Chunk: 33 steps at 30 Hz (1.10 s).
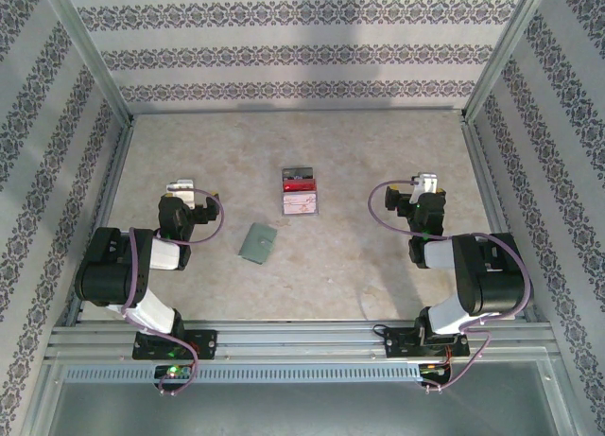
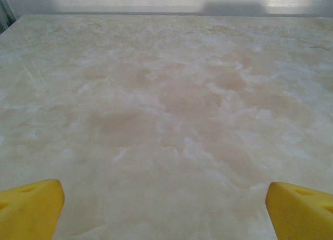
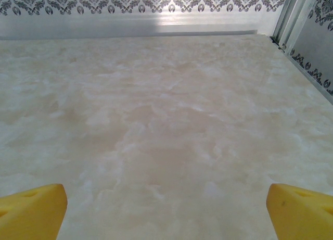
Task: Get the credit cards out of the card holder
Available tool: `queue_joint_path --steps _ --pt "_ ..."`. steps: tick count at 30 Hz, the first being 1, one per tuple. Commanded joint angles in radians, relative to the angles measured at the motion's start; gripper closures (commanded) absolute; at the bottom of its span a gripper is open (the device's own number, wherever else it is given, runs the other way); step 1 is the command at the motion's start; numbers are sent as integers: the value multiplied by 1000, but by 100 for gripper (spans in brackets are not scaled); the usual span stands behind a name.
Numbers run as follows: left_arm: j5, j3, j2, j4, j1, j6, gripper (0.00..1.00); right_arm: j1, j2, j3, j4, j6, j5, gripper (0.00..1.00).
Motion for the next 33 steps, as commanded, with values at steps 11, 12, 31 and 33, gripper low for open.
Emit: queue_joint_path --steps 11,12,31,33 --pt "9 18 -2 1 12 2 1 -25 -30 19 -13 32 -18 2" --pt "8 18 -2 2 12 2 1 -28 -56 22 -45 34 -20 2" --pt "291 294 -568 -1215 24 -498 0 -44 -708 281 -1237 479 -464 2" --pt "378 320 -561 -1310 24 -488 3 -44 -718 274 -1274 522 -524 2"
